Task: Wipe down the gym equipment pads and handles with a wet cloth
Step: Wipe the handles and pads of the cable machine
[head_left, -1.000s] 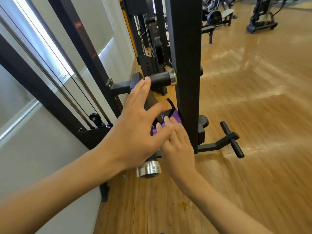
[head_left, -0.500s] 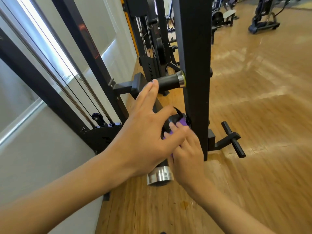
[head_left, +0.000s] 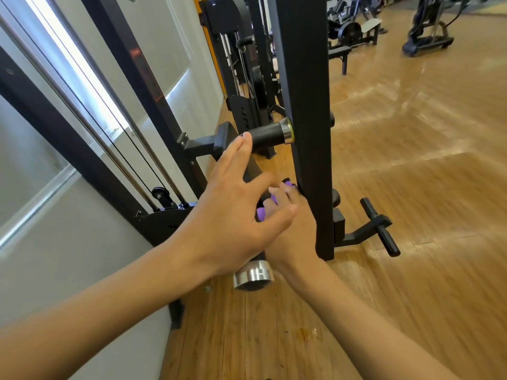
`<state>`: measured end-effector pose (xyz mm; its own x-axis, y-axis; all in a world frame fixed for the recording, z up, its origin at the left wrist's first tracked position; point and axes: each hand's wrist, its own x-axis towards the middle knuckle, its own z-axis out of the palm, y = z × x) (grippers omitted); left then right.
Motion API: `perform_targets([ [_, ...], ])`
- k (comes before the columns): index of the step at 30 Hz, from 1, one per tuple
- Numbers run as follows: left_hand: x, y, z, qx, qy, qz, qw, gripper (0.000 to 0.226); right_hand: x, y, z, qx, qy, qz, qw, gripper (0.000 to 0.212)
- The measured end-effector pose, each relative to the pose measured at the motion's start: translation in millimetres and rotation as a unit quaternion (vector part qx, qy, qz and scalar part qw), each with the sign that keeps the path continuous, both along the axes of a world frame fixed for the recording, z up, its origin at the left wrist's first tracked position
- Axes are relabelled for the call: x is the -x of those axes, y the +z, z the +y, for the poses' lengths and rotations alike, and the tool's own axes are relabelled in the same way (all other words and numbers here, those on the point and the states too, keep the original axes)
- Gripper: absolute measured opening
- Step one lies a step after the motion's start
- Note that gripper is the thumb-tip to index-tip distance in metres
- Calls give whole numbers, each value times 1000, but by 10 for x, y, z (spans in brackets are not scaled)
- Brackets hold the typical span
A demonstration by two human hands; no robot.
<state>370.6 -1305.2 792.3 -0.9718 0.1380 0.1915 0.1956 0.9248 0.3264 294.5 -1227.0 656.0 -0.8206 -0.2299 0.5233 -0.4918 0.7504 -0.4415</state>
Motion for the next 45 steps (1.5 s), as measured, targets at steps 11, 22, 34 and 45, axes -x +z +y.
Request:
perform_targets([
  [11, -41, -6, 72, -29, 10, -2, 1000, 78, 303, 18, -47, 19, -2, 6, 1000, 56],
  [22, -76, -21, 39, -61, -4, 6, 998, 61, -24, 76, 155, -105, 22, -84, 991, 54],
  [34, -7, -46, 20, -63, -3, 14, 998, 54, 136, -82, 74, -71, 6, -20, 997, 41],
  [45, -43, -56, 37, -72, -1, 11, 997, 48, -88, -296, 236, -70, 2, 59, 996, 38],
])
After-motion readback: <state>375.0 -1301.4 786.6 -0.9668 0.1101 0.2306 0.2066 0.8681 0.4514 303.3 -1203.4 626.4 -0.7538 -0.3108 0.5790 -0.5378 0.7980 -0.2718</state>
